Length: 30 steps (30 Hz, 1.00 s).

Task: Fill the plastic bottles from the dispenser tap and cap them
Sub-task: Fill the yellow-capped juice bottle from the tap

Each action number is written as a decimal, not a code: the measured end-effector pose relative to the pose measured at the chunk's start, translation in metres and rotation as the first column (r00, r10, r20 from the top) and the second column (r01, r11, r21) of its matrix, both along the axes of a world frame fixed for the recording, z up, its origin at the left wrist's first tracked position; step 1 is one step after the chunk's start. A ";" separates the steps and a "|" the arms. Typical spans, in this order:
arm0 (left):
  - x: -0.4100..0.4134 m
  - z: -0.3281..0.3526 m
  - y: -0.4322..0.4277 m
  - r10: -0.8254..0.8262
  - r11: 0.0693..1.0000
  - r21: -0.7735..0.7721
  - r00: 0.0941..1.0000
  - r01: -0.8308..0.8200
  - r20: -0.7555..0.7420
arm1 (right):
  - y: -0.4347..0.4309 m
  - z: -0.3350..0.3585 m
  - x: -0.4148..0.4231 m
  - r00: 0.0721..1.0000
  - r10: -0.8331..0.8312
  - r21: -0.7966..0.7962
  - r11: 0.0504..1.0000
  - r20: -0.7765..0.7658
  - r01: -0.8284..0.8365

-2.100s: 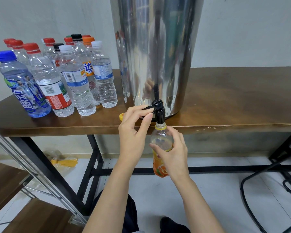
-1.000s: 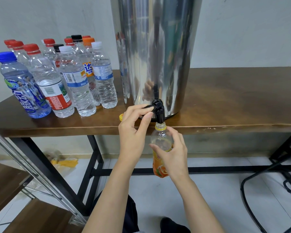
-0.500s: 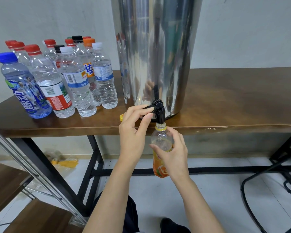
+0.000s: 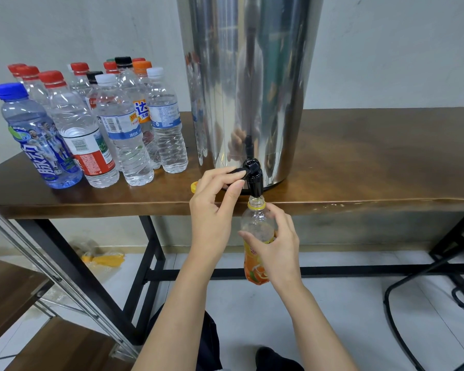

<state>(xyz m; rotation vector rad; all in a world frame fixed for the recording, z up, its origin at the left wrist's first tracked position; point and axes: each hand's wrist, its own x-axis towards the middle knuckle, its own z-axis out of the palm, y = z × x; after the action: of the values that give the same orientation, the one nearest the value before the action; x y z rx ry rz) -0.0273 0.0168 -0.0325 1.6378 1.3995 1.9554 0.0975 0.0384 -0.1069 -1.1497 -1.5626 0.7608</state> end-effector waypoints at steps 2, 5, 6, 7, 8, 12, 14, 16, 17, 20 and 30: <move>0.000 0.000 0.000 0.001 1.000 0.001 1.000 -0.001 0.000 | 0.000 0.000 0.000 1.000 -0.005 0.004 1.000 -0.001 0.005; 0.000 0.001 0.000 -0.004 1.000 0.003 1.000 0.004 0.001 | -0.001 0.000 -0.001 1.000 -0.008 -0.001 1.000 0.001 0.008; 0.000 0.001 0.000 -0.006 1.000 0.002 1.000 0.006 0.000 | -0.001 0.000 -0.001 1.000 -0.007 -0.003 1.000 -0.001 0.007; 0.000 0.001 0.000 -0.006 1.000 0.001 1.000 0.006 -0.002 | -0.001 0.000 0.000 1.000 -0.005 -0.003 1.000 -0.004 0.005; 0.000 0.001 0.000 -0.005 1.000 0.000 1.000 0.005 -0.004 | -0.001 0.000 0.000 1.000 -0.004 -0.003 1.000 -0.005 0.003; 0.000 0.001 0.000 -0.004 1.000 -0.001 1.000 0.004 -0.008 | 0.000 -0.002 0.000 1.000 -0.007 -0.007 1.000 -0.008 0.007; 0.000 0.001 0.000 -0.005 1.000 0.000 1.000 0.005 -0.006 | 0.000 -0.002 0.000 1.000 -0.006 -0.007 1.000 -0.003 0.006; 0.000 0.001 0.000 -0.006 1.000 0.000 1.000 0.006 -0.003 | 0.000 -0.003 0.000 1.000 -0.004 -0.004 1.000 -0.006 0.004; 0.000 0.001 0.000 -0.004 1.000 0.002 1.000 0.004 -0.004 | 0.000 -0.003 0.000 1.000 -0.003 -0.004 1.000 -0.012 0.003; -0.001 0.000 0.000 -0.004 1.000 0.007 1.000 0.004 -0.007 | -0.001 -0.003 0.000 1.000 0.004 -0.016 1.000 -0.027 -0.004; -0.001 0.000 0.000 -0.008 1.000 0.001 1.000 0.008 -0.007 | -0.001 -0.003 0.000 1.000 -0.001 -0.008 1.000 -0.009 0.001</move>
<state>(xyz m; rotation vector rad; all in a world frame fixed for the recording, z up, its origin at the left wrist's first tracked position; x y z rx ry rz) -0.0281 0.0164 -0.0322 1.6499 1.3922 1.9483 0.0980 0.0377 -0.1101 -1.1513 -1.5523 0.7713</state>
